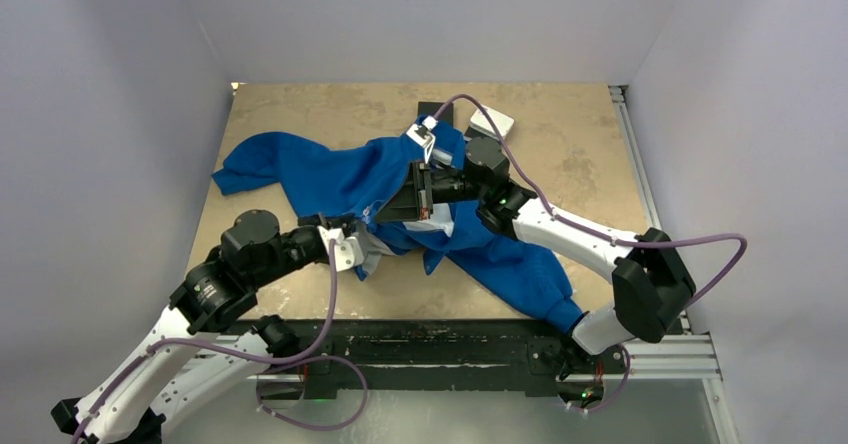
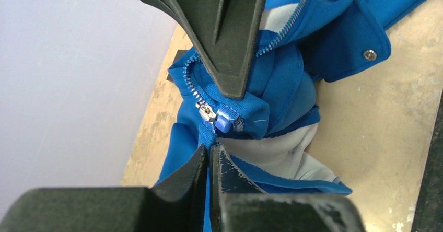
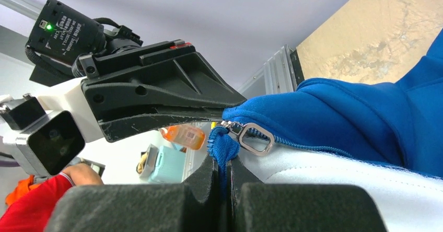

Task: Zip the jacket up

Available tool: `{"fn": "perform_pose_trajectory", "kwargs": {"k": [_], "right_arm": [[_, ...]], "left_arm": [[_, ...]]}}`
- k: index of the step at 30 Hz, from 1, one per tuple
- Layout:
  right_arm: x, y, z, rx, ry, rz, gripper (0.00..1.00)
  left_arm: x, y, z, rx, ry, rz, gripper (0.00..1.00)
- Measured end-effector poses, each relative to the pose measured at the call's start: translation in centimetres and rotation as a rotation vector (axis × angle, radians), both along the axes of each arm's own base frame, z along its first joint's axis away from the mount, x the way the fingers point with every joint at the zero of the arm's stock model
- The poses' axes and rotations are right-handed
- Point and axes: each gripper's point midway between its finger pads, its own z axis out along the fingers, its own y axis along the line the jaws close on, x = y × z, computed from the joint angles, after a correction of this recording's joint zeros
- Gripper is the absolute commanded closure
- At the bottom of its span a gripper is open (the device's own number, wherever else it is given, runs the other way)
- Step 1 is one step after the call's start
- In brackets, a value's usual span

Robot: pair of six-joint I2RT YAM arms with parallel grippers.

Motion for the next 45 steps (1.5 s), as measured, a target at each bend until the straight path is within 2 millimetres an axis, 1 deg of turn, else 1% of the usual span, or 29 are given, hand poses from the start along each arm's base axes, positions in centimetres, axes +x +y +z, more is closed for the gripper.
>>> {"fn": "perform_pose_trajectory", "kwargs": {"k": [3,7,10,14,16,17,20,21,22,24,25,27,30,33,35,36,38,40,45], "right_arm": [[0.0,0.0,0.0,0.004,0.008,-0.002,1.00],[0.1,-0.2,-0.7,-0.006,0.035,-0.008,1.00],[0.1,-0.5,-1.7,-0.021,0.061,-0.014,1.00],[-0.2,-0.9,-3.1,-0.045,0.096,-0.013,1.00],[-0.4,-0.9,-3.4,-0.049,0.100,-0.010,1.00],[-0.4,-0.9,-3.4,-0.048,0.099,-0.010,0.95],[-0.6,-1.1,-3.3,-0.044,0.093,-0.006,0.71],[-0.7,-1.1,-3.3,-0.043,0.092,-0.005,0.49],[-0.8,-1.2,-3.2,-0.041,0.088,-0.002,0.30],[-1.3,-1.5,-2.9,-0.037,0.078,0.019,0.03],[-1.6,-1.7,-2.6,-0.030,0.065,0.032,0.01],[-2.3,-2.2,-1.8,-0.015,0.038,0.059,0.01],[-2.7,-3.0,-0.8,0.004,0.005,0.080,0.01],[-2.0,-3.8,-0.4,0.016,-0.015,0.067,0.01],[-1.3,-4.1,-0.4,0.018,-0.019,0.052,0.04],[-1.0,-4.1,-0.5,0.018,-0.020,0.047,0.07],[-0.8,-4.0,-1.1,0.018,-0.017,0.049,0.13],[-1.2,-3.9,-2.0,0.025,-0.006,0.071,0.18],[-2.5,-3.5,-5.7,0.041,0.132,0.149,0.21]], "left_arm": [[-0.1,-0.1,-0.2,0.010,0.000,-0.009,1.00],[-0.5,-0.3,-0.8,0.050,-0.038,-0.062,1.00],[-1.4,-0.6,-1.3,0.078,-0.097,-0.141,1.00],[-3.4,-1.0,-1.8,0.111,-0.215,-0.282,1.00],[-4.0,-1.3,-1.9,0.125,-0.263,-0.333,1.00],[-4.2,-1.4,-2.1,0.133,-0.281,-0.353,1.00],[-4.3,-1.7,-2.7,0.155,-0.309,-0.382,1.00],[-4.3,-1.7,-2.9,0.164,-0.316,-0.388,1.00],[-4.2,-1.8,-3.1,0.172,-0.320,-0.394,1.00],[-4.2,-1.9,-3.7,0.185,-0.330,-0.403,1.00],[-4.2,-1.9,-4.0,0.189,-0.333,-0.407,1.00],[-4.2,-1.9,-4.5,0.198,-0.340,-0.414,1.00],[-4.4,-1.9,-4.7,0.203,-0.349,-0.424,1.00],[-4.5,-1.8,-4.4,0.208,-0.373,-0.431,1.00],[-4.7,-1.8,-4.3,0.210,-0.389,-0.435,1.00],[-4.7,-1.7,-4.2,0.212,-0.395,-0.437,1.00],[-4.8,-1.7,-4.3,0.220,-0.406,-0.445,1.00],[-4.9,-1.6,-4.3,0.227,-0.417,-0.450,1.00],[-5.0,-1.7,-4.5,0.242,-0.441,-0.465,1.00]]}}
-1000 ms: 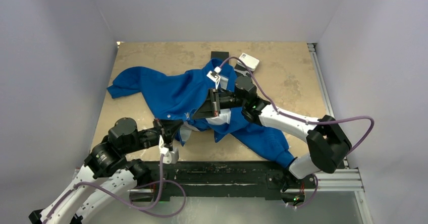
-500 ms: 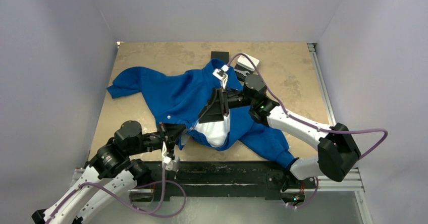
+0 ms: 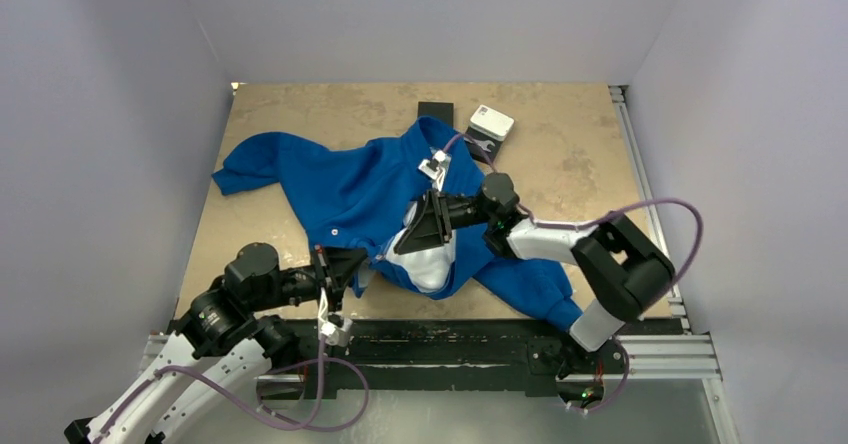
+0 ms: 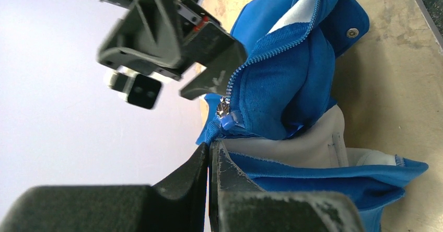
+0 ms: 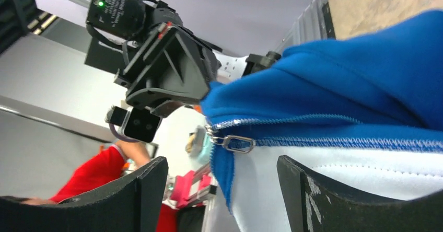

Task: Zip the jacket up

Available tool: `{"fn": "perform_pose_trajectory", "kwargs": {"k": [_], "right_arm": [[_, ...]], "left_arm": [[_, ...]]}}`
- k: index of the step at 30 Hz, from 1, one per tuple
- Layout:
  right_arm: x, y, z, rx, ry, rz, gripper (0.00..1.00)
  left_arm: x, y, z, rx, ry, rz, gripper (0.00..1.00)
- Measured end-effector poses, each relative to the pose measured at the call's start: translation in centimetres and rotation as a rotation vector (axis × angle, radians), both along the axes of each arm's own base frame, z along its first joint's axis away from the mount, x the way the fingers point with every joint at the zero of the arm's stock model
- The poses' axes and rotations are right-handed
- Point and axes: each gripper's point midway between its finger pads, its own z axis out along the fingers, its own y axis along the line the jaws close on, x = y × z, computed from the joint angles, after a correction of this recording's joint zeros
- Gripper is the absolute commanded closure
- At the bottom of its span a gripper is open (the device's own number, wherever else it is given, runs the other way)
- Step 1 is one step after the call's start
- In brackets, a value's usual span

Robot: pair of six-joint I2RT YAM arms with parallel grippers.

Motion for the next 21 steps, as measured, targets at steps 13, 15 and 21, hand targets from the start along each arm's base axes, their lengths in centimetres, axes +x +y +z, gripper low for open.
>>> {"fn": "perform_pose_trajectory", "kwargs": {"k": [13,15,21], "right_arm": [[-2.4,1.0,-1.5,0.045,0.207,0.139,0.24],[-2.2,1.5,-1.9,0.029,0.254,0.148,0.24],[-1.3,2.8,-3.2,-0.022,0.383,0.163,0.34]], "left_arm": [[0.0,-0.1,0.2,0.018,-0.062,-0.024,1.00],[0.0,-0.1,0.2,0.018,-0.062,-0.024,1.00],[0.0,-0.1,0.3,0.021,-0.068,-0.026,1.00]]}}
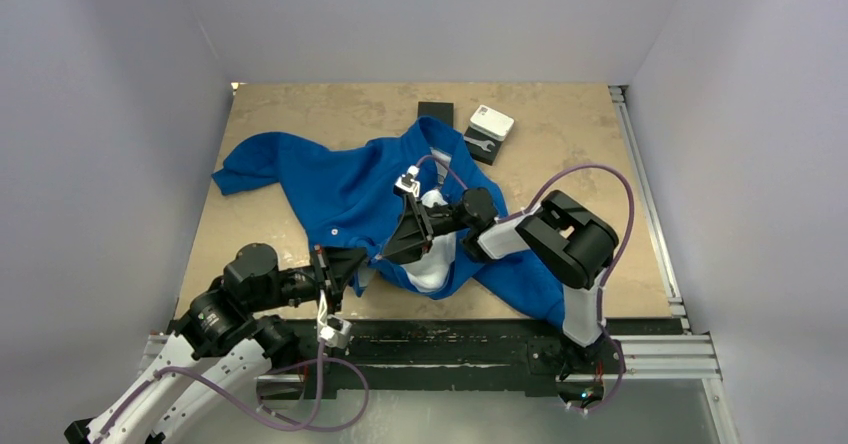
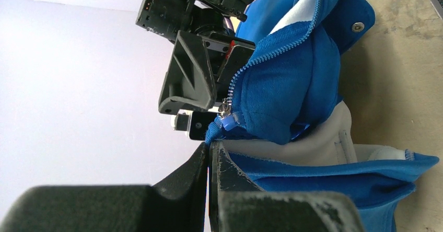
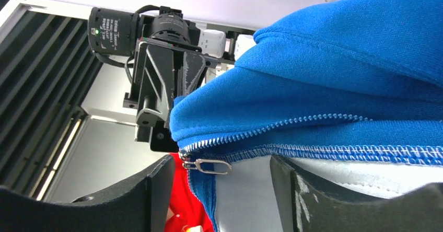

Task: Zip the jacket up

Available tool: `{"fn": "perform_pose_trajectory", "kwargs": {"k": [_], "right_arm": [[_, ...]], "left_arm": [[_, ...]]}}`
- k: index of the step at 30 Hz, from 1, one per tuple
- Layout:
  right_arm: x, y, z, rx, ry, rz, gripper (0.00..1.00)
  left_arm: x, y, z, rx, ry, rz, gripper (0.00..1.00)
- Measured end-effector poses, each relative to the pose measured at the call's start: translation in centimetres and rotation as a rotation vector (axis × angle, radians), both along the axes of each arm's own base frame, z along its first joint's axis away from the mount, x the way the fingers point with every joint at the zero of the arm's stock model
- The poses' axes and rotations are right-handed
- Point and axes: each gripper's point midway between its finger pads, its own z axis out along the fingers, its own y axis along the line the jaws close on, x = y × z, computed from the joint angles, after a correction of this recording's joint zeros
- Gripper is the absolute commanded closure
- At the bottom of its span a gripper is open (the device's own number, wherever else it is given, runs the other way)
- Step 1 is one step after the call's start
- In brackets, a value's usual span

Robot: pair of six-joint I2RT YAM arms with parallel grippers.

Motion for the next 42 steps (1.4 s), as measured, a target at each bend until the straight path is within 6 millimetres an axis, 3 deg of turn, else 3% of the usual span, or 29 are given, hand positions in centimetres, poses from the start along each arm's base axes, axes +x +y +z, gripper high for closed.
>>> {"fn": "perform_pose_trajectory", "kwargs": {"k": [2,19,31,42], "right_arm": [[0.2,0.2,0.2,0.000,0.010,0.001,0.38],[0.3,-0.9,3.6,0.060,-0.024,-0.028,0.44],[0.1,-1.1,3.4,0.054,-0.017,-0.029,0.53],[0.5,-1.4,3.0,0.044,-0.006,-0.042,0.71]], "left_arm": [[0.0,0.0,0.0,0.000,-0.001,0.000,1.00],[-0.2,0.2,-0.1,0.011,-0.014,-0.005,1.00],[-0.2,0.2,-0.1,0.015,-0.022,-0.007,1.00],[-0.1,0.1,-0.2,0.023,-0.030,-0.011,1.00]]}}
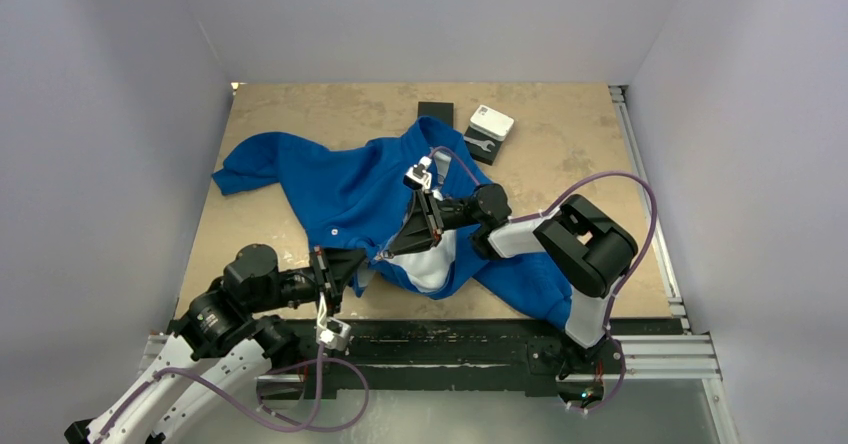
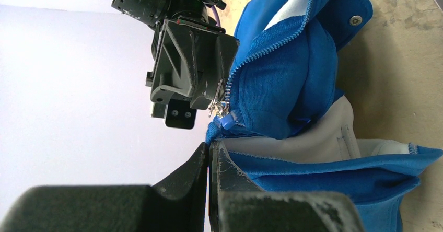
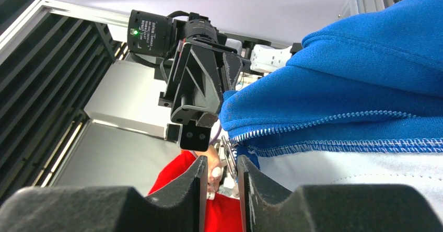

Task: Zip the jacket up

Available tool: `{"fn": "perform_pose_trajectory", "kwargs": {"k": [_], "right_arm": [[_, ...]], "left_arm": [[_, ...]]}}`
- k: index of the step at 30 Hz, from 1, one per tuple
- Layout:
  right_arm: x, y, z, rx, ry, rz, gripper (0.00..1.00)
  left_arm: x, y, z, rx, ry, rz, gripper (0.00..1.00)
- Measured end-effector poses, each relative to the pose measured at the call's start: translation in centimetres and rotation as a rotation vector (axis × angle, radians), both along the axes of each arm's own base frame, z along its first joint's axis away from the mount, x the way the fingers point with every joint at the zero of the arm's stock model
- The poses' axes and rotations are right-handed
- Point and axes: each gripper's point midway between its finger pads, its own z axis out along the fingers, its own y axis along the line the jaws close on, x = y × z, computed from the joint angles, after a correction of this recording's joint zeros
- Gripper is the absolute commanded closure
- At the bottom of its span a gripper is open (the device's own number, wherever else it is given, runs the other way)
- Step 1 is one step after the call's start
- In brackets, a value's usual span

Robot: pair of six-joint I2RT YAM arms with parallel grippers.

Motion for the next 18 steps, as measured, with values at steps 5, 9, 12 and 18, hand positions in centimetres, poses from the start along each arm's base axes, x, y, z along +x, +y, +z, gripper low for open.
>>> {"fn": "perform_pose_trajectory", "kwargs": {"k": [5,9,12,18], "right_arm": [[0.00,0.00,0.00,0.000,-0.001,0.000,0.78],[0.00,0.00,-0.01,0.001,-0.002,0.000,0.87],[0.00,0.00,-0.01,0.001,-0.004,-0.001,0.93],[0.03,-0.02,-0.05,0.003,-0.012,-0.003,1.00]], "left_arm": [[0.00,0.00,0.00,0.000,0.000,0.000,1.00],[0.00,0.00,0.00,0.000,0.000,0.000,1.00],[0.01,0.00,0.00,0.000,0.000,0.000,1.00],[0.01,0.00,0.00,0.000,0.000,0.000,1.00]]}}
